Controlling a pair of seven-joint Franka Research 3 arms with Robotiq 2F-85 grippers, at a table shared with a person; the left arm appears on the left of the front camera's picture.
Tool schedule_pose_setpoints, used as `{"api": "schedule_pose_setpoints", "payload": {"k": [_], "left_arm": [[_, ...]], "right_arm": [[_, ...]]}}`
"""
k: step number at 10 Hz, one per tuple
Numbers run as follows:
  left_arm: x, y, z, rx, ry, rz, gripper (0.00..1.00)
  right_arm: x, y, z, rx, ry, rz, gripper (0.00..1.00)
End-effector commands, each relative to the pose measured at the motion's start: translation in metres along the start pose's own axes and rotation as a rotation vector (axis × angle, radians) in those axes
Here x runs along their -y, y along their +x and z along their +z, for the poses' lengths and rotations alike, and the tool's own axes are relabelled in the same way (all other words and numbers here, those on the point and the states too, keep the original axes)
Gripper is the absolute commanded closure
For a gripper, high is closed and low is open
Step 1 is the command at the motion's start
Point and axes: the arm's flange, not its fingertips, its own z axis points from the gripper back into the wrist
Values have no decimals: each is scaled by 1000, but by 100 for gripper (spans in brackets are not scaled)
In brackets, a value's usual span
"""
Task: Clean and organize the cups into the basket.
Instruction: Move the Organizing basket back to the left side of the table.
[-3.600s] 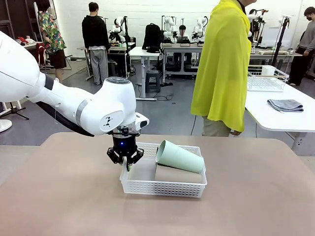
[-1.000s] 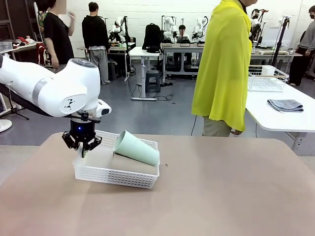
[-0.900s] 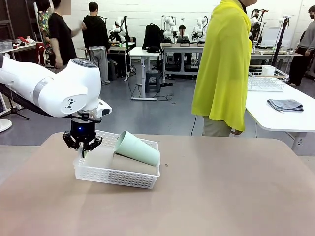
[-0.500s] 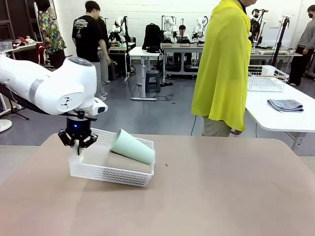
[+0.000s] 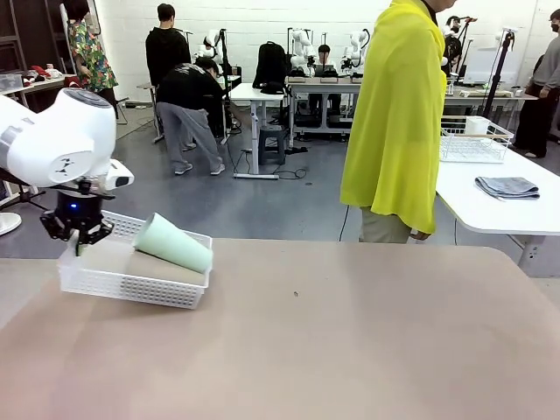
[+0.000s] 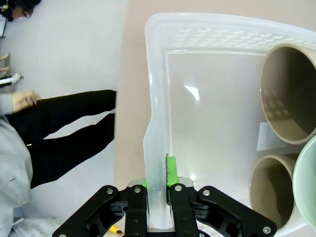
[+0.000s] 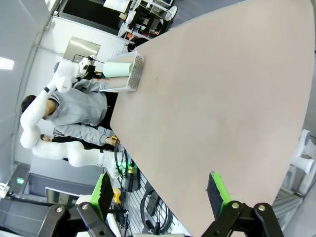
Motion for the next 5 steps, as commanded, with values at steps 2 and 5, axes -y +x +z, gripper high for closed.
{"api": "schedule_pose_setpoints", "payload": {"k": [2, 5], "left_arm": [[-45, 9, -17, -13, 42, -5, 94], [-88, 11, -29, -24, 42, 0, 94]], "right_arm": [[0, 0, -1, 0, 7, 5, 0], [0, 0, -1, 0, 7, 5, 0]]}}
